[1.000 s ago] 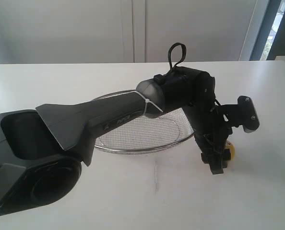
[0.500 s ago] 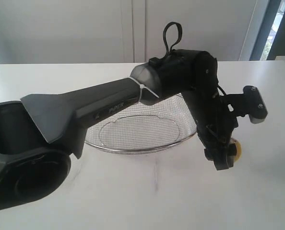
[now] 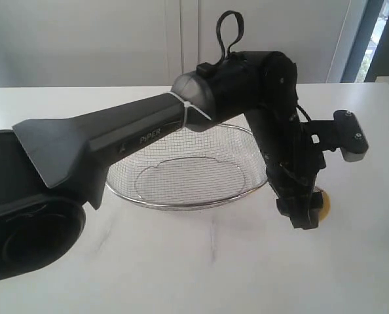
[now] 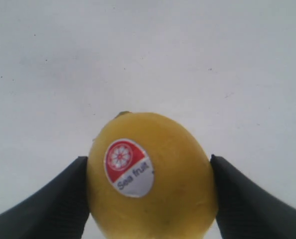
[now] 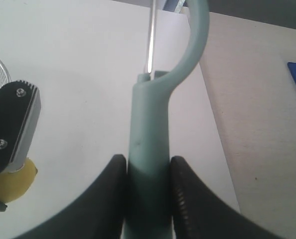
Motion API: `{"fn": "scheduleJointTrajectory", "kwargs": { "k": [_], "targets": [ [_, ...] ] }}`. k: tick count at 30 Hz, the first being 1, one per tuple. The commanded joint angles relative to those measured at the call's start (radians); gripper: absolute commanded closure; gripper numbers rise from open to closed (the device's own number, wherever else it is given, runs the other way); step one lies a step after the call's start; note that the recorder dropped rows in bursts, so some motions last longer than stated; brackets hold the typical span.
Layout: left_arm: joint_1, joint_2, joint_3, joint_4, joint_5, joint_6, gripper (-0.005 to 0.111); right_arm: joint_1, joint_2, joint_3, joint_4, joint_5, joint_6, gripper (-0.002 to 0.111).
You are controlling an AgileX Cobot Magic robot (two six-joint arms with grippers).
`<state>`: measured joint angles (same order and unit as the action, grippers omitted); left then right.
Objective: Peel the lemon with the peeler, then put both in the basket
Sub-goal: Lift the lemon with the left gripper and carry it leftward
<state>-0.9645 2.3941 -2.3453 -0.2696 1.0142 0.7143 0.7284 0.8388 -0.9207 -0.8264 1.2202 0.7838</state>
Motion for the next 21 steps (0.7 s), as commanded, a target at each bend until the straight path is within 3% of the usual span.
{"fn": "scheduleJointTrajectory", "kwargs": {
  "k": [1,4,8,21],
  "targets": [
    [0.025,-0.036,-0.006,-0.04,0.071,-0.004,0.093,-0.007,-0.01,0.004,-0.028,0.001,0.004,0.108],
    [0.049,-0.058,-0.006,-0.083,0.109,0.022,0.107,-0.007,-0.012,0.004,-0.028,0.001,0.004,0.108],
    [0.089,-0.099,-0.006,-0.146,0.135,0.044,0.107,-0.007,-0.036,0.037,-0.05,0.001,0.004,0.108],
    [0.184,-0.218,-0.006,-0.14,0.207,0.044,0.107,-0.007,-0.255,0.152,-0.136,-0.037,0.077,0.108]
  ]
}}
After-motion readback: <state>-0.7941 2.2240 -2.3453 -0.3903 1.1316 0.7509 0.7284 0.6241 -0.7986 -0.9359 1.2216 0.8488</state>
